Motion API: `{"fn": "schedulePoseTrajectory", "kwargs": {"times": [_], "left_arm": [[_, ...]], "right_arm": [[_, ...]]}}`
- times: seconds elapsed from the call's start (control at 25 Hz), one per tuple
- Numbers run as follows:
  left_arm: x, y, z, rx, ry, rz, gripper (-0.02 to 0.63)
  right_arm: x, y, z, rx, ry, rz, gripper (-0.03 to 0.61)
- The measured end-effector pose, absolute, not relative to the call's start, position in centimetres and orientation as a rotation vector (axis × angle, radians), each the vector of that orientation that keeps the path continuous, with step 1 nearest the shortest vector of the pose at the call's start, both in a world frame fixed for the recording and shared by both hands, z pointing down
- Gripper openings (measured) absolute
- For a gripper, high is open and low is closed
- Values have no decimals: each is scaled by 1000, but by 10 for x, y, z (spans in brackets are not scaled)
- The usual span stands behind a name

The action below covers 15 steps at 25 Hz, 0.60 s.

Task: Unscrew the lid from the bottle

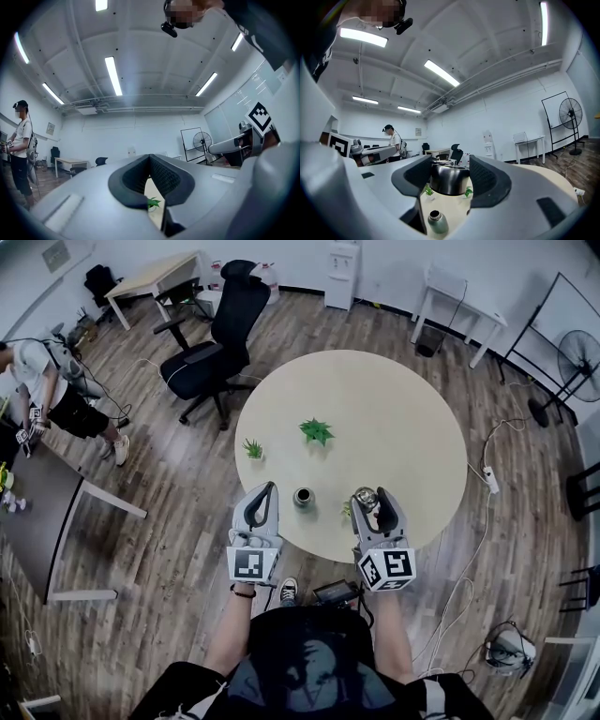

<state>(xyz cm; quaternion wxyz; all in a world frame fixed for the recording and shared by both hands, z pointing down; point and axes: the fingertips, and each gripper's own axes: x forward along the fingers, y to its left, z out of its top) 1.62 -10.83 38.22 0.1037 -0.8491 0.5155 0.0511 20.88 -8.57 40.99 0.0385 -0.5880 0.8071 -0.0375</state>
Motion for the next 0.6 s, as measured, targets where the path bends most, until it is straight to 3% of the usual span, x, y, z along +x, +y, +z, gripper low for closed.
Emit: {"fn": "schedulePoseTrajectory", "kwargs": {"times": [0.6], "left_arm": [[15,-106,379,-2497,1536,121,1]], "right_arm": [[206,-80,406,-1797,2485,-109,253]]}}
